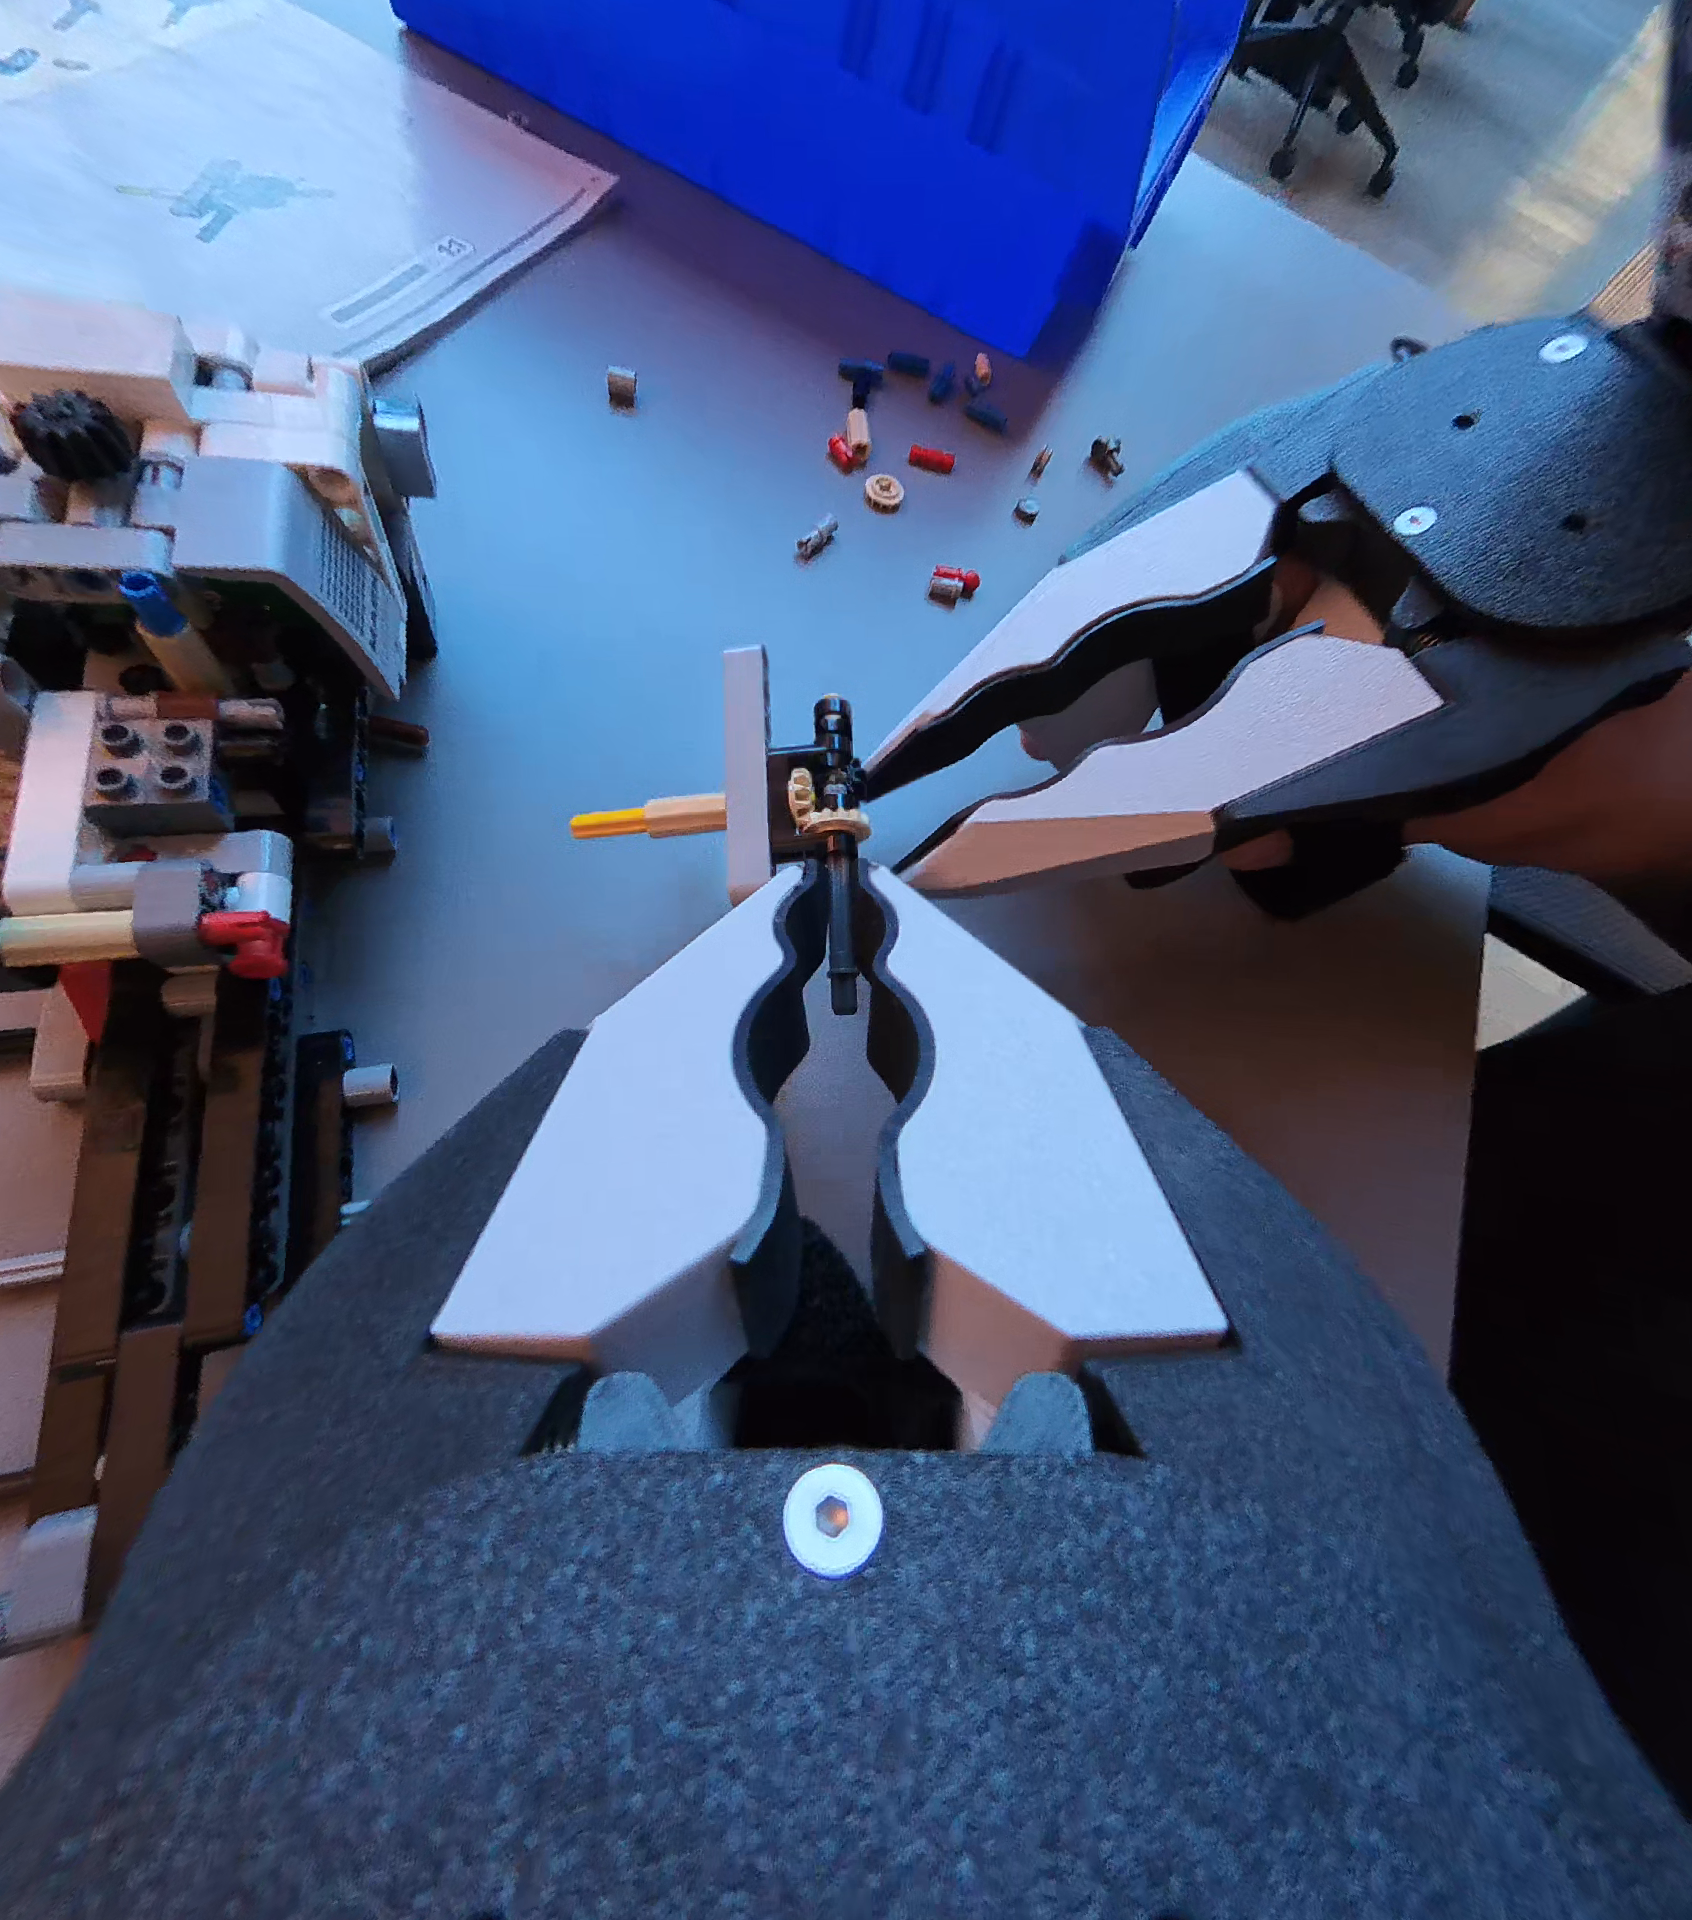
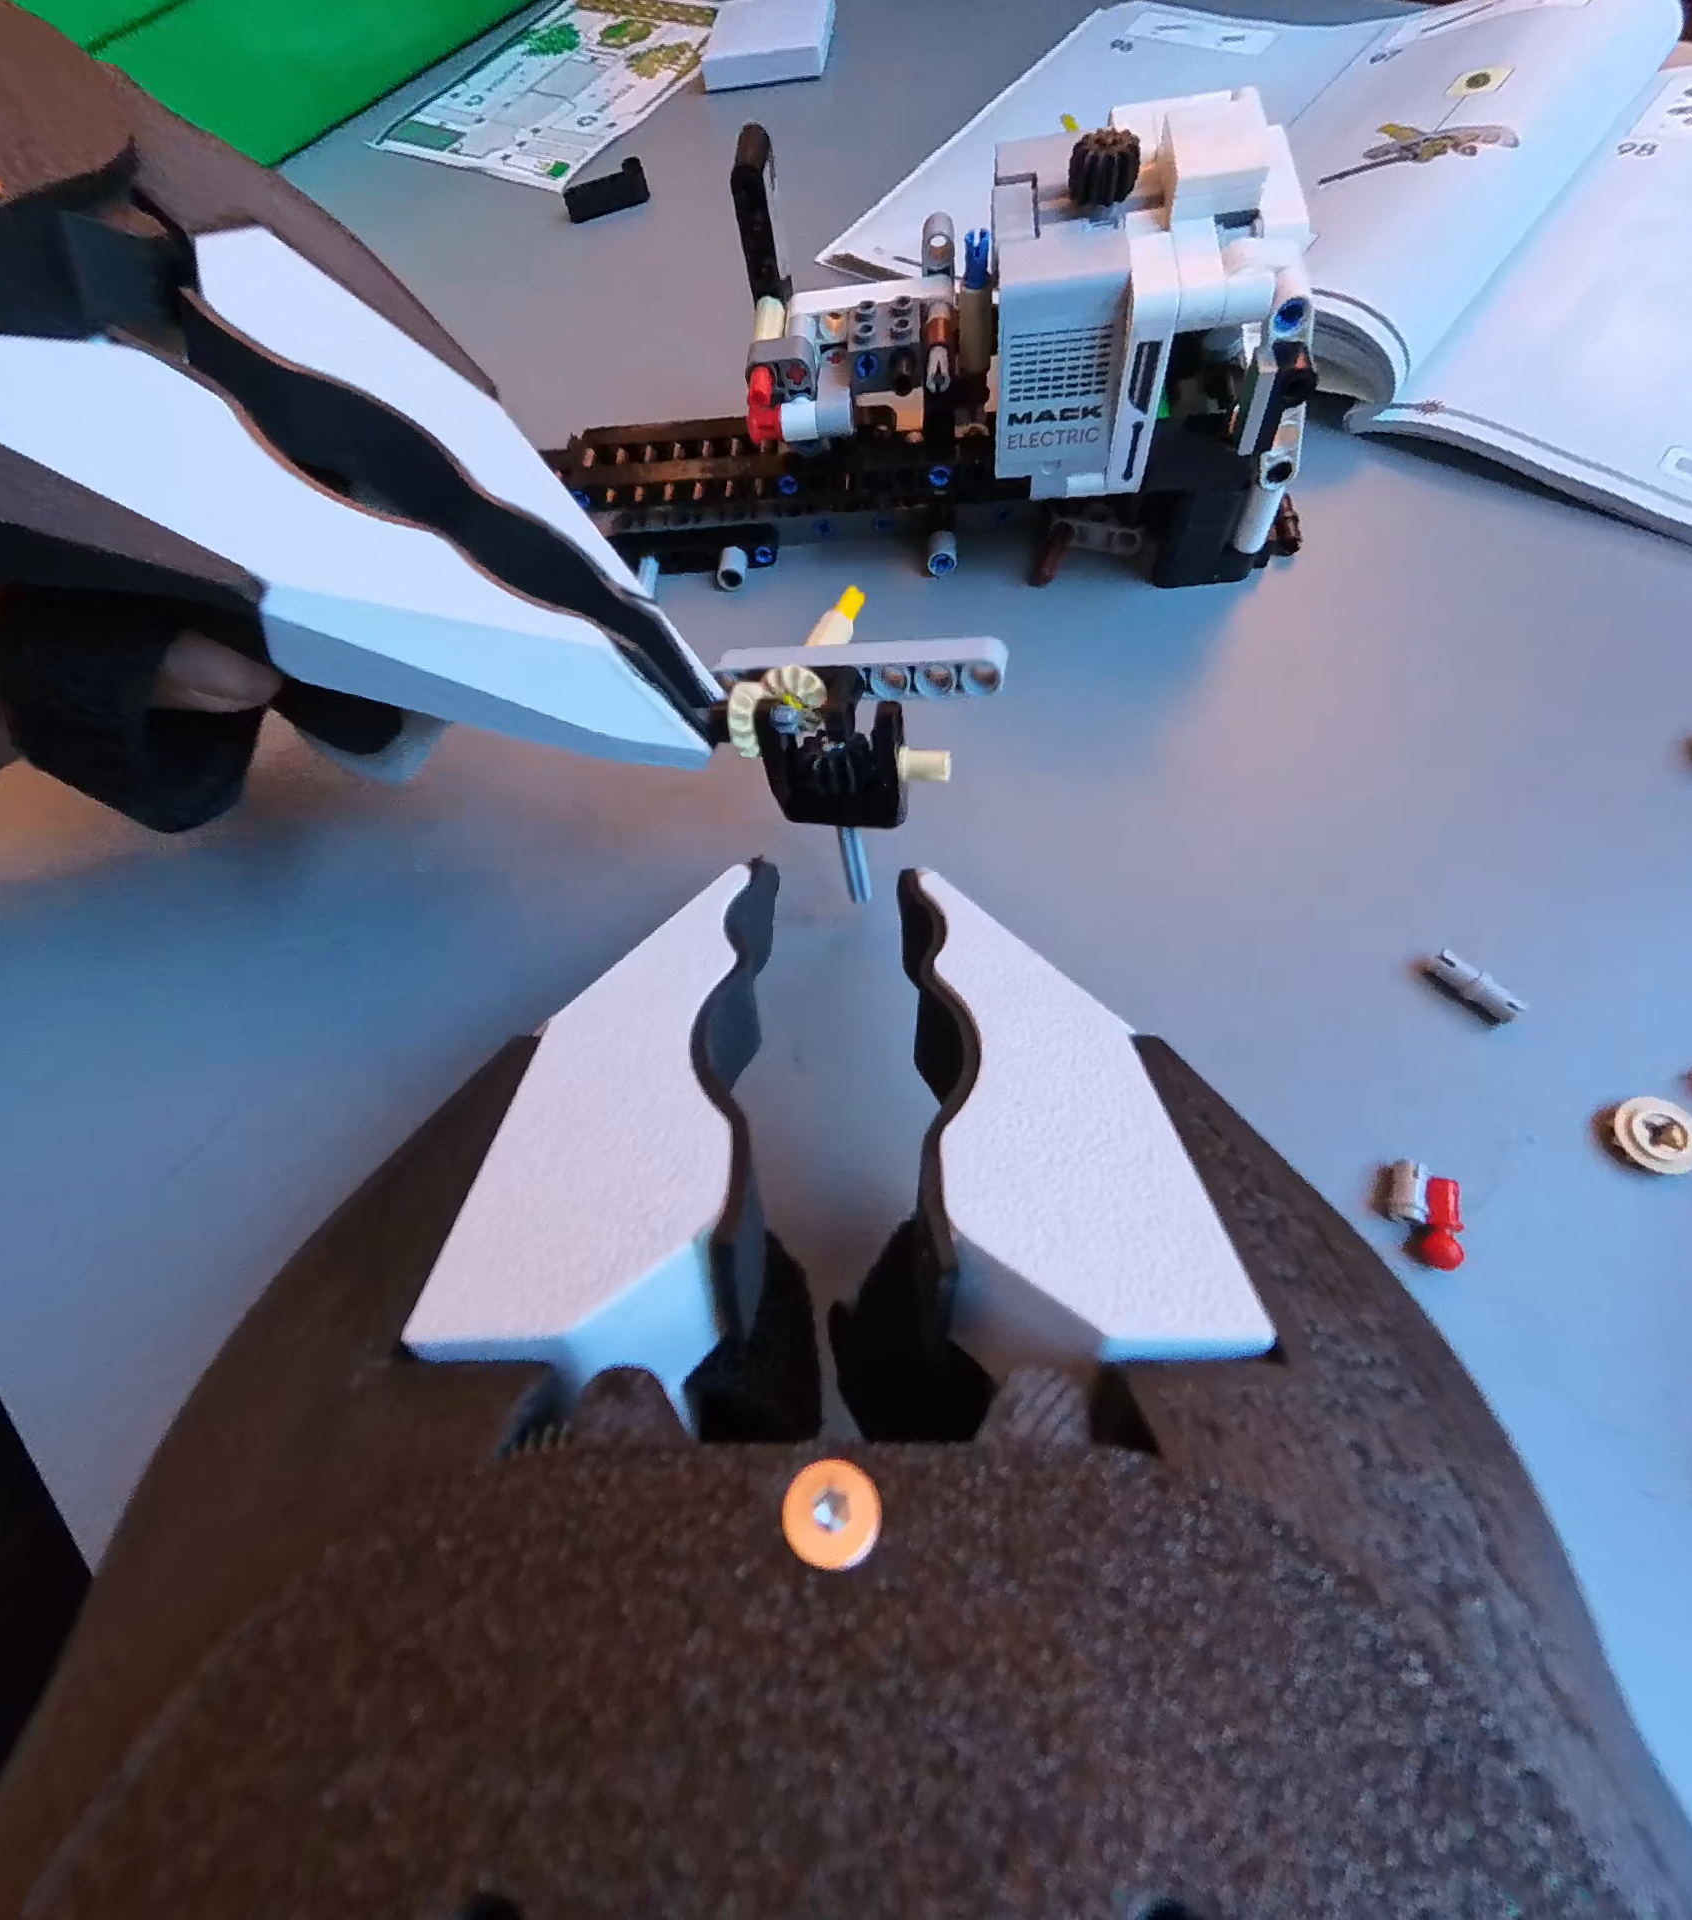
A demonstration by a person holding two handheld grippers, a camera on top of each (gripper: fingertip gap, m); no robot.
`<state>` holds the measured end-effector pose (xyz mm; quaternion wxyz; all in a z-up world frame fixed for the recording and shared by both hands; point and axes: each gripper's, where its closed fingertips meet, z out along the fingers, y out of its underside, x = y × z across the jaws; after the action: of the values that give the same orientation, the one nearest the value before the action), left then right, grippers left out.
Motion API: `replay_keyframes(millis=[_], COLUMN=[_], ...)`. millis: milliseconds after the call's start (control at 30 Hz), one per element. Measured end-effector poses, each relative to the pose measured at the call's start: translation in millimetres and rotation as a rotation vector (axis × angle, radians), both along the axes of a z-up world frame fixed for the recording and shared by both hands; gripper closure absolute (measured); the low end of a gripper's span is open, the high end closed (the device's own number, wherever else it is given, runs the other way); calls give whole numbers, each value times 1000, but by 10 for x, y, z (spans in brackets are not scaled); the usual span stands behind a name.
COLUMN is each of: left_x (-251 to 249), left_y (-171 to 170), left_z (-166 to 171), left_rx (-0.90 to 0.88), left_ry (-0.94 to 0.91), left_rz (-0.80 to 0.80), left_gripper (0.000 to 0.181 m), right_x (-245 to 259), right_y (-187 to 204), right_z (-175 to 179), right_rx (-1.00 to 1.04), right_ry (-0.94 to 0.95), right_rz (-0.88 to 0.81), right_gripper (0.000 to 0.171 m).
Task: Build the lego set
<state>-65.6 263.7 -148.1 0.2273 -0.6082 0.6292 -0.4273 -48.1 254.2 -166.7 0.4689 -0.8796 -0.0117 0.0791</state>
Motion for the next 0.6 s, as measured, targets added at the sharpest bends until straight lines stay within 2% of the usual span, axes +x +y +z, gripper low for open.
replay_keyframes(millis=[133,267,600], left_x=[0,-31,-76], left_y=[4,54,-63], left_z=[112,54,103], left_rx=[23,127,115], left_ry=[-31,-7,-27], left_rz=[-2,7,-36], left_gripper=[179,179,179], right_x=[-43,-108,-160], right_y=[64,62,93], right_z=[17,45,95], right_rx=[10,21,43], right_ry=[26,82,136], right_rz=[21,65,115], right_gripper=[148,148,148])
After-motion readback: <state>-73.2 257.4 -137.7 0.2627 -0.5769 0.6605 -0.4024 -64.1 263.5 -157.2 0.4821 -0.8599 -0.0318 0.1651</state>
